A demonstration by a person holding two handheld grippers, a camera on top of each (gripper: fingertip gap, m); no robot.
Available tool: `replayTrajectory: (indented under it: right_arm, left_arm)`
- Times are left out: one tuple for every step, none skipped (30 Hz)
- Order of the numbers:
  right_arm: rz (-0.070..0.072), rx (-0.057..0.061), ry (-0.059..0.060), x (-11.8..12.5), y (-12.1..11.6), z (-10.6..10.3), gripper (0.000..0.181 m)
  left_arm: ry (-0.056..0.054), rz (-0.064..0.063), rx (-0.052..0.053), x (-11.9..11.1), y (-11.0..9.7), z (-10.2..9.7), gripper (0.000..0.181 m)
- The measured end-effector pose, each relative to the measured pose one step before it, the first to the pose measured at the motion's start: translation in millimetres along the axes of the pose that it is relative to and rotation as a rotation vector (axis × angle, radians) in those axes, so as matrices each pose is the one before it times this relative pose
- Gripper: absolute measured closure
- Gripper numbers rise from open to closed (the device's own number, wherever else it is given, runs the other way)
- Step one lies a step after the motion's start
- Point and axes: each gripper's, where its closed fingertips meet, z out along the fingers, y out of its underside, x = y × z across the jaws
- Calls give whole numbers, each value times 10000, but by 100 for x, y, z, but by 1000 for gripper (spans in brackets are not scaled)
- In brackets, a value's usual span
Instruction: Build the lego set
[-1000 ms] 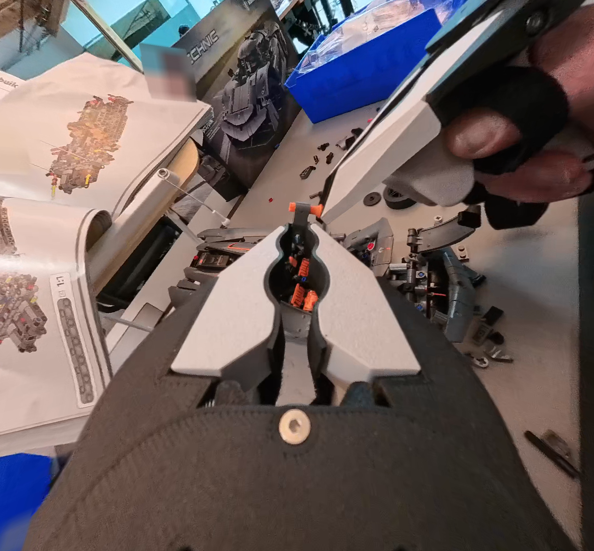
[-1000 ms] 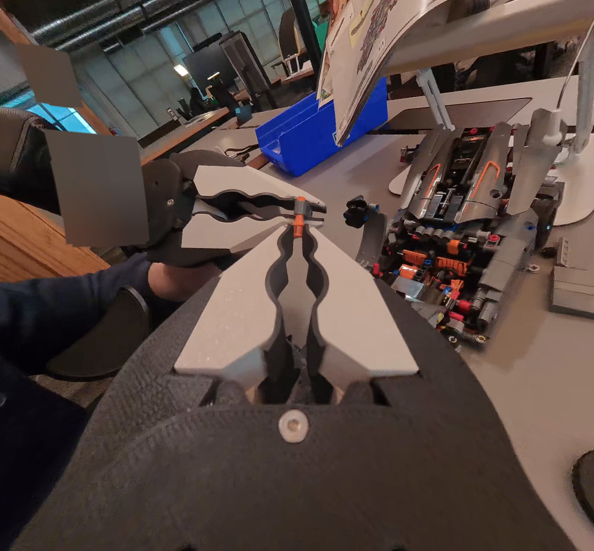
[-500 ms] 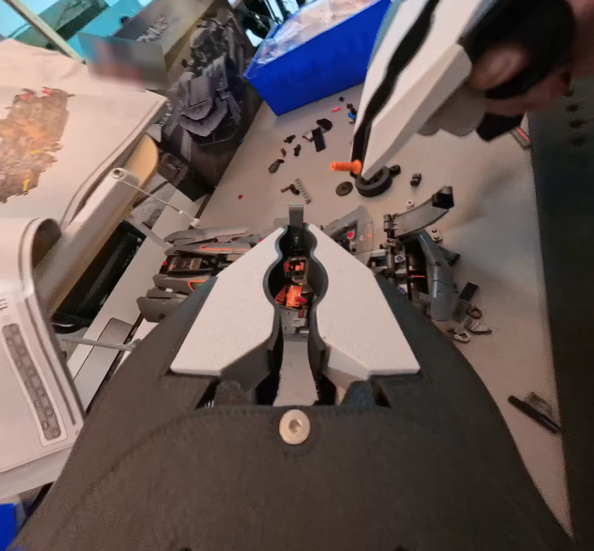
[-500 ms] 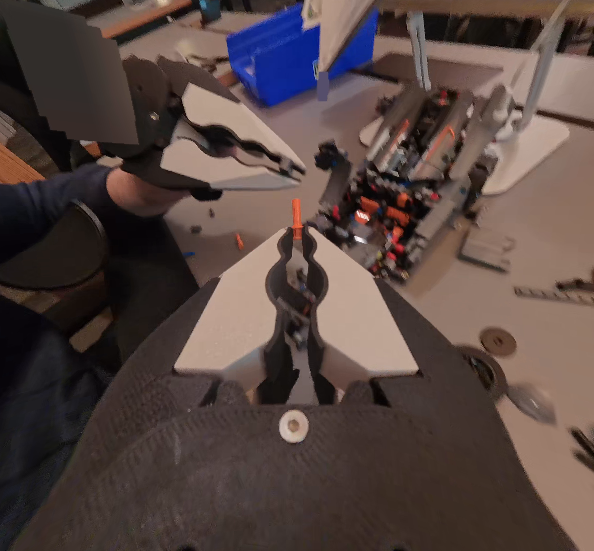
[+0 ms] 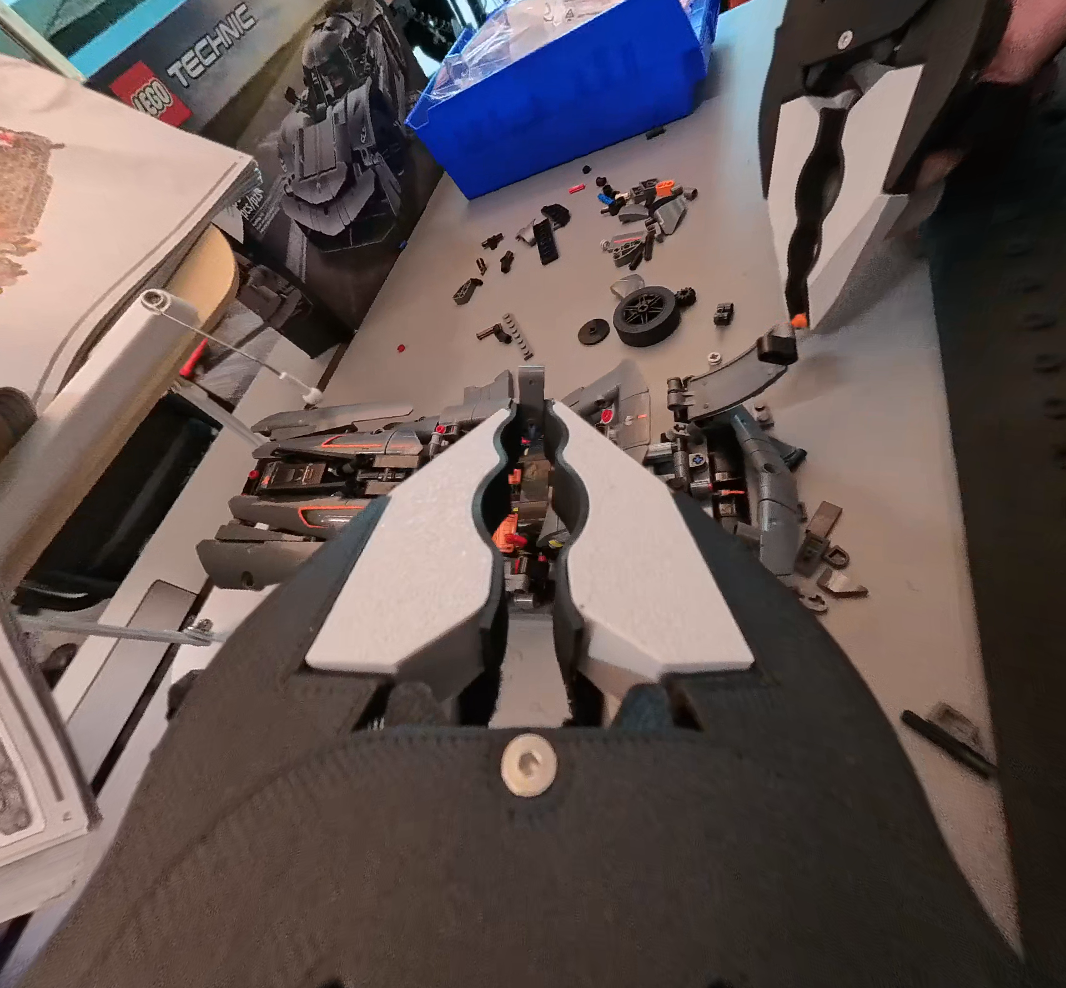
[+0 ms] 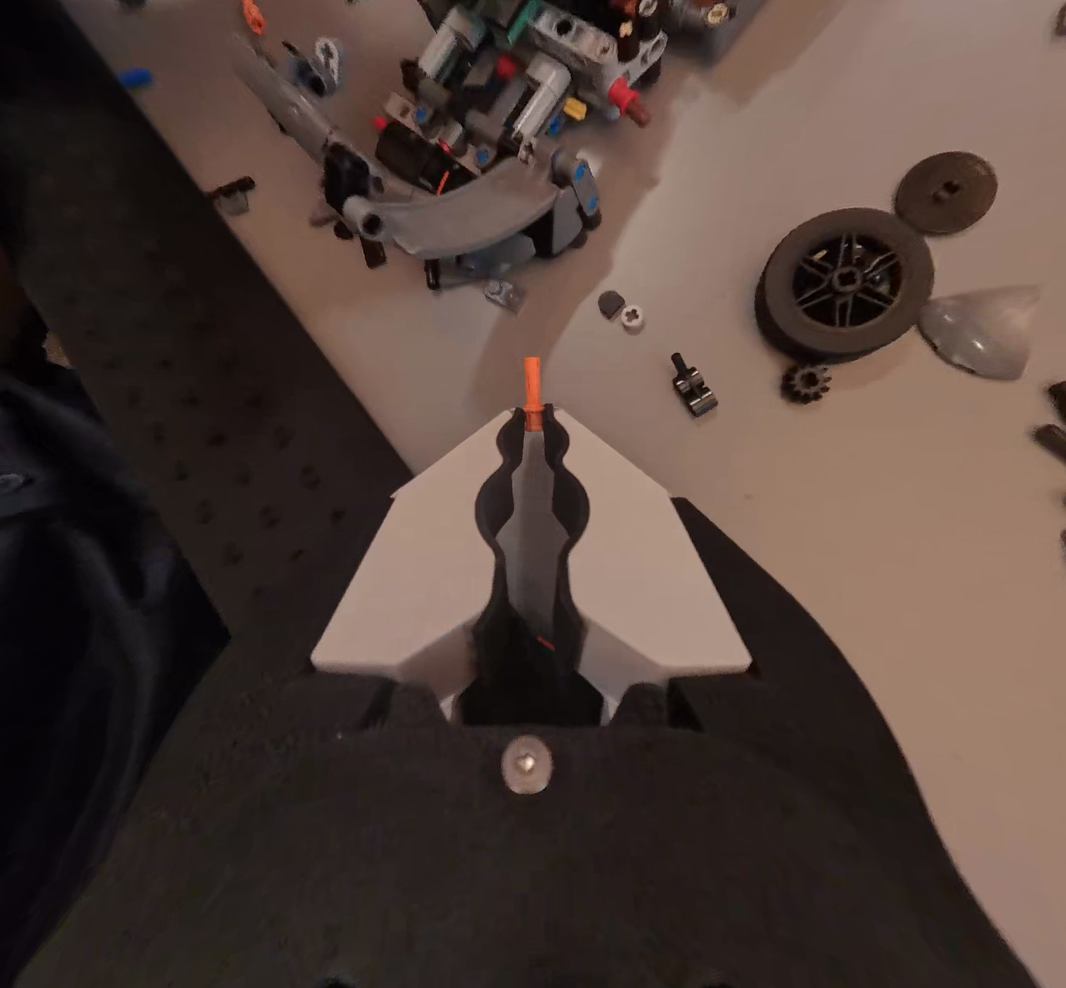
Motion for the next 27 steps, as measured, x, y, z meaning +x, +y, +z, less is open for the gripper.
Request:
replayTrajectory:
  right_arm:
    - [-193,-234,127,111,225,202,177]
    - [-210,-146,170,138,25,155,177]
    - [-97,-117,28,-10,-28,139,177]
    - [-62,-113,-36,-53,-2,135,177]
    - [-46,-91,26,51,3,129,176]
    - [-24,-102,5,20,40,126,175]
    - [-17,-84,-54,-65,29,103,171]
    - [1,-26,-72,-96,-59,49,167]
    - [16,-10,-93,-131,-67,-10,166]
    - [-5,-13,-85,-124,-40,-56,164]
    - [-14,30,21,29,-83,-168,163]
    - [-1,76,105,160,-133,-296,163]
    - [2,148,58,68,-274,-444,162]
    - [-7,316,68,27,-617,-592,163]
    - [-27,434,75,-70,-925,-695,165]
    - [-30,536,-10,-296,-1228,-680,166]
    - [17,748,-135,-505,-1674,-654,167]
    - [51,876,-272,-703,-1971,-543,167]
    - [-11,719,-359,-889,-1787,-227,168]
    - [-80,505,-231,-697,-1441,136,169]
    - [-90,408,-96,-422,-1203,371,169]
    - [-65,232,-226,-512,-823,563,169]
    - [9,17,-255,-447,-389,682,167]
    - [12,21,-56,-85,-311,649,167]
    - [-31,92,-31,-41,-323,575,167]
    - [4,55,-153,-226,-245,504,167]
    - [7,7,-96,-143,-166,453,167]
  left_arm:
    - [-44,155,-68,93,43,60,176]
    - [-12,122,-45,110,39,44,177]
    - [24,88,-8,125,16,28,176]
    - [51,58,-2,130,12,10,176]
    - [-16,47,13,25,5,-12,177]
    - [-22,41,-22,-15,31,-23,176]
    - [-14,37,-18,-14,20,-19,176]
    - [-4,38,18,25,-24,-15,177]
    - [-2,47,12,36,-6,-4,176]
    - [-26,65,-14,35,30,23,177]
    - [-18,102,-49,76,59,65,177]
    - [-59,135,-17,61,4,38,177]
    - [-112,180,15,35,-78,7,177]
    - [-100,225,-70,63,4,49,177]
    - [-140,247,-82,27,1,51,177]
    - [-159,269,-35,28,-52,37,177]
    - [-230,347,-69,-41,-30,10,177]
    - [-241,471,-113,1,-33,19,177]
    - [-232,419,-108,25,-58,24,177]
    - [-143,292,-24,93,-174,5,177]
    - [-188,364,-49,47,-163,-28,177]
    - [-326,479,-87,-138,-120,-64,177]
    - [-297,346,-53,-160,-141,-86,177]
    - [-161,268,12,-31,-169,-111,177]
    - [-202,354,-25,-78,-59,-102,177]
    - [-233,401,-9,-110,-10,-105,177]
    - [1,278,23,178,-10,-43,177]
